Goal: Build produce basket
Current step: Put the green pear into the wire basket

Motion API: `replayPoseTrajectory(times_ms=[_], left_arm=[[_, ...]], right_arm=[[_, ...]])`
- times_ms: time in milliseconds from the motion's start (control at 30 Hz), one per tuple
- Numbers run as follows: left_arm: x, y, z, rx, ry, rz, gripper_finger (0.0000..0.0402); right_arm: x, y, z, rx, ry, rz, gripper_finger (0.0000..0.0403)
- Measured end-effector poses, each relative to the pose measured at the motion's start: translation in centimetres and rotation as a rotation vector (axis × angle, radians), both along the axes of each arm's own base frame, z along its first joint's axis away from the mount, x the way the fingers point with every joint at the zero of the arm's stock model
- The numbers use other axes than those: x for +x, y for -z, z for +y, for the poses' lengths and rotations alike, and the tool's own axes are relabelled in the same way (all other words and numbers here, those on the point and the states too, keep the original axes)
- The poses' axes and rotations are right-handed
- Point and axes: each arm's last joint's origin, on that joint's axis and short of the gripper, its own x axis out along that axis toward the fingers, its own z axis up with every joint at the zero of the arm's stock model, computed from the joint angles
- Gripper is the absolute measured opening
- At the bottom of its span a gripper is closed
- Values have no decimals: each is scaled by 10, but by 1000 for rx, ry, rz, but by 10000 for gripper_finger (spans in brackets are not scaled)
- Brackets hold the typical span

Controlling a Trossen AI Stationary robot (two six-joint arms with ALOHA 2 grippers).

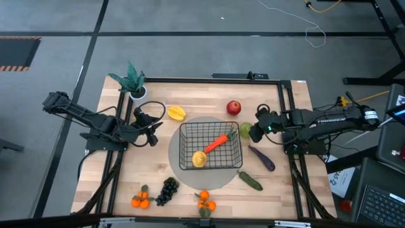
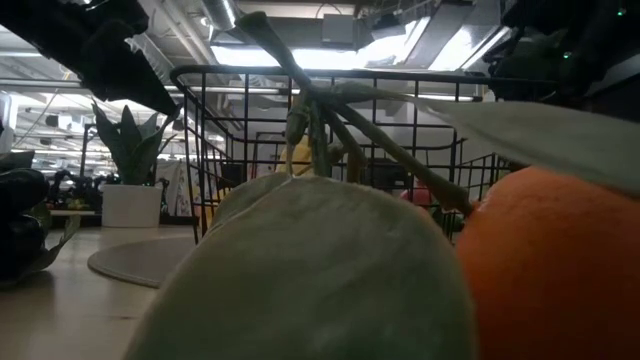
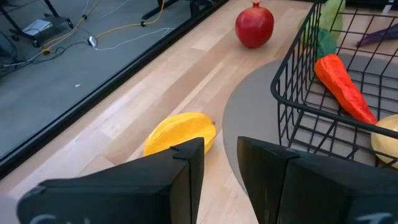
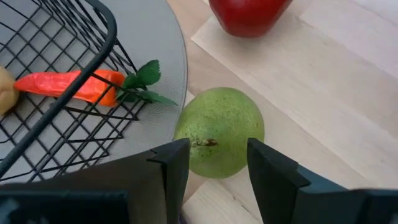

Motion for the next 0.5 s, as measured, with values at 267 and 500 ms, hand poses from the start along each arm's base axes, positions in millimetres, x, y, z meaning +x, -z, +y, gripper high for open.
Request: replayPoseTrajectory(times_ms=[267,500], left_arm=[[0,0,0,1,0,2,86],[0,1,-1,-12,22,8,86]], right_arm=[[8,3,0,5,-4,-16,150],[12,8,1,21,-28,17,150]])
